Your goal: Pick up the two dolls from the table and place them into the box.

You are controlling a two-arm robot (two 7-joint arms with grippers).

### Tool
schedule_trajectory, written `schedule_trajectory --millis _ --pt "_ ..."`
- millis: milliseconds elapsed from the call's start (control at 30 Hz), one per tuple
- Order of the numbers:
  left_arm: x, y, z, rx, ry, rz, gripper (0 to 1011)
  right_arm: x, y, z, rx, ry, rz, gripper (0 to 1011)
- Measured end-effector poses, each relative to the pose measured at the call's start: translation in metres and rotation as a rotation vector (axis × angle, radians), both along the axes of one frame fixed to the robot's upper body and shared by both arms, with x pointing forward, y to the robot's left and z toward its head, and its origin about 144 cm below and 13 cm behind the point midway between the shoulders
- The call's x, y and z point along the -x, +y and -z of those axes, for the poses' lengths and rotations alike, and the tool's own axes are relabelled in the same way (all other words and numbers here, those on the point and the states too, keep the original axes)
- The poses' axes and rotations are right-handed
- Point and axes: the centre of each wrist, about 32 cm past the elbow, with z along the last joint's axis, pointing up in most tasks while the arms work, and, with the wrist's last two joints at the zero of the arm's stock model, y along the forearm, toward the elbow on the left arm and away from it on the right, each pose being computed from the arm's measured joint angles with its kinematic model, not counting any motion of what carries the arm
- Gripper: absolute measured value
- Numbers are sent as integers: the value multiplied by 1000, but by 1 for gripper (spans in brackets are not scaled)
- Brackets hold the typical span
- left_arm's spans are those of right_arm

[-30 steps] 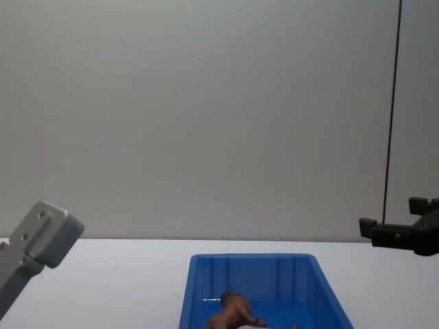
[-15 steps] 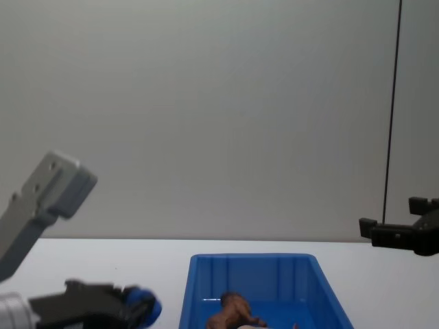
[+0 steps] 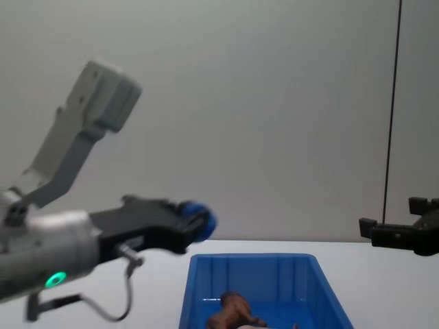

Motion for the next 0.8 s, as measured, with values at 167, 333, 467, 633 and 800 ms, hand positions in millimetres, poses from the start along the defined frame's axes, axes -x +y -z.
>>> schedule_trajectory --millis 167,333,467,633,800 --pt "-9 -21 -6 41 -43 53 345 0 0 0 0 0 0 1001" --pt "-14 -36 -7 73 -67 87 503 0 0 0 0 0 0 1001" --pt "-14 -47 -7 100 -84 107 636 0 0 0 0 0 0 1001" --pt "-12 -51 -6 118 -95 112 793 0 0 0 0 0 0 1001" --pt "-8 -54 -5 134 -104 111 952 0 0 0 0 0 0 1001"
